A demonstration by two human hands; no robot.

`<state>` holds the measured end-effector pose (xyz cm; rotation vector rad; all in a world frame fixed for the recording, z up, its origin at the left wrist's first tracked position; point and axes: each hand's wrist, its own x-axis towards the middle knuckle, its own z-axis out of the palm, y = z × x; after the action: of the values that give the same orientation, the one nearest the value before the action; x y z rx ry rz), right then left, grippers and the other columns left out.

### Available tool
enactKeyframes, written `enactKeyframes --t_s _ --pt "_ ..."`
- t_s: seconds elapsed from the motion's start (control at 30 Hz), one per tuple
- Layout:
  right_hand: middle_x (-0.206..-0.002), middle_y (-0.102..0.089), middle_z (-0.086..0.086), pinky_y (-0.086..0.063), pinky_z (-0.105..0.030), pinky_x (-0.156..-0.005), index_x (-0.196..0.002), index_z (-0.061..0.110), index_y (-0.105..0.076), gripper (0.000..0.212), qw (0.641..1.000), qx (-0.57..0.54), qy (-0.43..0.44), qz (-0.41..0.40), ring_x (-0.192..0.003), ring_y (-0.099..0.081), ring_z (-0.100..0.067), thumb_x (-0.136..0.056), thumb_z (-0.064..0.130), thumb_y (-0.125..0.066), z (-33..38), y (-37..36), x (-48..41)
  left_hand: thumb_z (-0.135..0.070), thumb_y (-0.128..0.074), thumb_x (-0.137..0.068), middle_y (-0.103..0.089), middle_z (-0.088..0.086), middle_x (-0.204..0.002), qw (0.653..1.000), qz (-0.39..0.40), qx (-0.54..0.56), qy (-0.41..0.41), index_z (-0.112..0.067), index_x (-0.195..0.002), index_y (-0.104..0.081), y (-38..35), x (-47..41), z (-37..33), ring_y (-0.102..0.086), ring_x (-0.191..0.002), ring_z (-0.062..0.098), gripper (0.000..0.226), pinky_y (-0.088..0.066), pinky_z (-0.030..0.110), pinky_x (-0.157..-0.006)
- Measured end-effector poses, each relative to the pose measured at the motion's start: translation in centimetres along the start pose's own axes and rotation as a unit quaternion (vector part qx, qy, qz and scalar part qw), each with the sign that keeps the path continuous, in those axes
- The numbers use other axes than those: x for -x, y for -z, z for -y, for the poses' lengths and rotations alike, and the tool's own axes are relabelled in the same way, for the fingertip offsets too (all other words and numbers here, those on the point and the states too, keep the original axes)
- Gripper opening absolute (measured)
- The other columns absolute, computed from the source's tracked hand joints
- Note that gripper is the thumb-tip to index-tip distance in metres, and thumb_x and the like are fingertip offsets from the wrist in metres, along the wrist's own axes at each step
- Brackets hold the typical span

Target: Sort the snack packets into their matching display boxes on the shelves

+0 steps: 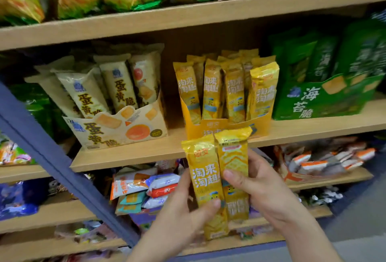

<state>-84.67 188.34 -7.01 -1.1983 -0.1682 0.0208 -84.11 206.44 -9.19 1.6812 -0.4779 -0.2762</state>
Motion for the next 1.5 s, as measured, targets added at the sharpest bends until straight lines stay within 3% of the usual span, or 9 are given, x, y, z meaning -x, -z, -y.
enactKeyframes --t_s 0.2,0.37,0.6,0.87,0.97,1.13,1.3,1.37,1.5 --pt "-0.096 -0.077 0.002 -0.056 -0.022 -0.074 -0.093 0.037 -0.076 0.046 0.989 0.086 0.108 -0.053 -0.089 -0.072 -0.010 -0.051 0.044 -0.094 5.5 1.7 -1.3 -0.056 -0.075 -0.071 -0.072 -0.019 -0.100 0.978 -0.129 -0.084 -0.138 -0.046 -0.101 -0.062 0.5 -3.6 -7.9 -0.068 -0.096 0.003 0.034 -0.053 0.019 -0.080" --pt "-0.083 -0.075 0.016 -0.052 -0.013 -0.069 -0.079 0.044 -0.075 0.028 0.953 0.132 0.247 -0.120 -0.079 -0.070 0.000 -0.059 0.024 -0.076 11.3 1.5 -4.1 -0.024 -0.073 -0.072 -0.071 -0.027 -0.079 0.935 -0.247 -0.108 -0.231 -0.025 -0.084 -0.068 2.2 -6.8 -13.4 -0.067 -0.080 -0.007 0.014 -0.047 0.005 -0.070" --pt "-0.092 -0.071 0.014 -0.053 -0.028 -0.083 -0.092 0.036 -0.059 0.033 0.922 0.272 0.225 -0.162 -0.092 -0.066 -0.002 -0.077 0.018 -0.082 10.8 1.0 -6.9 -0.033 -0.079 -0.078 -0.055 -0.026 -0.090 0.907 -0.233 -0.342 -0.076 -0.033 -0.118 -0.042 4.5 -12.3 -12.5 -0.056 -0.087 -0.002 0.055 -0.046 0.018 -0.076" --pt "-0.113 -0.060 0.020 -0.047 -0.027 -0.091 -0.121 0.039 -0.046 0.042 0.901 0.404 0.139 -0.079 -0.107 -0.057 -0.004 -0.089 0.026 -0.071 8.0 0.1 -9.9 -0.022 -0.076 -0.082 -0.059 -0.013 -0.097 0.903 -0.214 -0.369 -0.049 -0.026 -0.118 -0.044 5.6 -15.6 -9.7 -0.060 -0.095 0.011 0.049 -0.053 0.026 -0.075" --pt "-0.121 -0.055 0.018 -0.043 -0.025 -0.095 -0.135 0.033 -0.043 0.049 0.901 0.415 0.116 -0.057 -0.113 -0.051 -0.003 -0.093 0.027 -0.066 6.9 0.2 -10.6 -0.025 -0.074 -0.084 -0.059 -0.007 -0.079 0.880 -0.207 -0.427 -0.013 -0.022 -0.088 -0.051 6.1 -16.5 -10.4 -0.060 -0.077 0.013 0.023 -0.050 0.027 -0.063" --pt "-0.125 -0.055 0.011 -0.042 -0.027 -0.097 -0.135 0.029 -0.045 0.046 0.893 0.430 0.110 -0.076 -0.118 -0.050 -0.008 -0.093 0.027 -0.065 6.5 -0.6 -11.6 -0.025 -0.070 -0.085 -0.049 -0.006 -0.059 0.864 -0.208 -0.458 0.018 -0.026 -0.072 -0.045 7.0 -17.4 -11.0 -0.046 -0.055 0.008 0.028 -0.034 0.020 -0.047" --pt "-0.136 -0.058 0.002 -0.050 -0.039 -0.102 -0.145 0.020 -0.043 0.062 0.874 0.469 0.078 -0.100 -0.126 -0.055 -0.019 -0.089 0.027 -0.071 5.3 -1.9 -13.2 -0.023 -0.062 -0.091 -0.066 -0.010 -0.086 0.906 -0.275 -0.310 -0.089 -0.029 -0.105 -0.063 7.9 -16.2 -10.6 -0.064 -0.083 0.012 0.016 -0.052 0.025 -0.064" --pt "-0.138 -0.056 0.002 -0.048 -0.039 -0.105 -0.146 0.020 -0.044 0.060 0.869 0.479 0.074 -0.098 -0.129 -0.053 -0.018 -0.091 0.025 -0.069 4.8 -1.9 -13.2 -0.033 -0.057 -0.095 -0.068 -0.009 -0.095 0.927 -0.214 -0.267 -0.154 -0.027 -0.110 -0.065 7.7 -15.1 -10.5 -0.063 -0.093 0.009 0.018 -0.054 0.031 -0.079" --pt "-0.124 -0.065 0.005 -0.053 -0.032 -0.096 -0.133 0.025 -0.060 0.040 0.854 0.504 0.113 -0.063 -0.112 -0.060 -0.013 -0.095 0.012 -0.059 4.9 -1.4 -13.1 -0.053 -0.061 -0.086 -0.058 -0.004 -0.122 0.830 -0.093 -0.538 -0.111 -0.036 -0.138 -0.042 7.5 -15.6 -9.1 -0.050 -0.115 0.018 0.058 -0.044 0.039 -0.098"
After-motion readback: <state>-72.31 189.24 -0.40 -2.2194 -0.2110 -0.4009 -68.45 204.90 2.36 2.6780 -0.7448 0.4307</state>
